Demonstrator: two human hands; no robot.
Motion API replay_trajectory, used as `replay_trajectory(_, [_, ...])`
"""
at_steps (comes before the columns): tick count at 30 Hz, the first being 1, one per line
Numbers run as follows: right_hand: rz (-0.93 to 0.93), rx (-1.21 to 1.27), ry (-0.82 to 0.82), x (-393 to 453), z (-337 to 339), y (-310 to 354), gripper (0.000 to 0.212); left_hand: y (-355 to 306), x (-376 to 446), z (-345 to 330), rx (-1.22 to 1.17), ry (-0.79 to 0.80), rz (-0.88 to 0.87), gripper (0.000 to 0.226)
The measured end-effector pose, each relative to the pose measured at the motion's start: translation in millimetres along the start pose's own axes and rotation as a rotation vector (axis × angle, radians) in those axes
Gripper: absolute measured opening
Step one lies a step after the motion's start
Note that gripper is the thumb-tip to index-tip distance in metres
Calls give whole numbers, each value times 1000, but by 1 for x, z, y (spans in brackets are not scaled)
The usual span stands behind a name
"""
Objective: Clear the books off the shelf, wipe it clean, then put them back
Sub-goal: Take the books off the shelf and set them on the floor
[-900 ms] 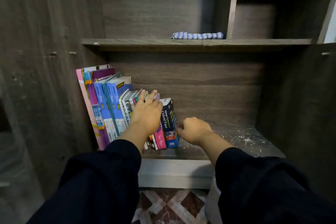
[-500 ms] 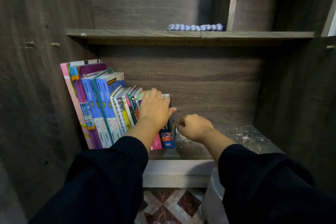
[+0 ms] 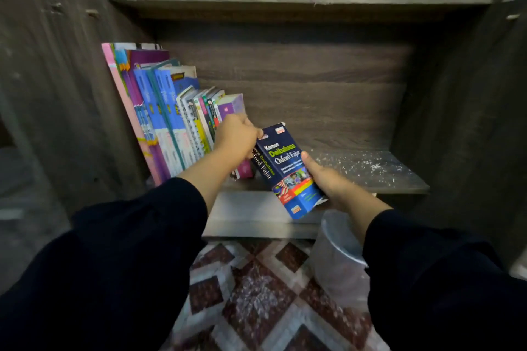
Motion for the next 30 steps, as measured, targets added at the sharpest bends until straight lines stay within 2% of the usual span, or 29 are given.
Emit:
replay_trajectory(2, [-61,63,112,-10,-3,-19,59,12,-21,-1,-29,47,43,29])
replay_trajectory(4, [-100,31,140,-18,-7,-43,60,31,-38,-3,-38,107,90,28])
replay_trajectory(8, [-172,-7,104,-34,-12,-91,51,74,-65,-13,-12,302,262,22])
replay_trajectory(11, [-220,62,76,-33,-14,-132,44,108,-76,-27,89,509,404,8])
replay_trajectory(15, [-269,107,-25,-18,-22,-184,38,145,-65,-49,281,717,426,19])
replay_trajectory(21, [-318,125,-165,24,-30,-254,27,174,-28,-84,348,768,352,23])
replay_trajectory(26, [-402,46,-251,60,-35,-292,35,202,-3,-103,384,782,343,18])
replay_trajectory(30, [-435,11,-255,87,-38,-311,41,219,6,-110,426,811,345,21])
Point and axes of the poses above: each hand's wrist, its own x-axis towards the middle knuckle, its own z-axis out of the back of the hand, y = z × x, the point moved 2 cm from there along x, towards the middle knuckle, and after that the axes turned 1 degree about y, right-handed, at the moved point
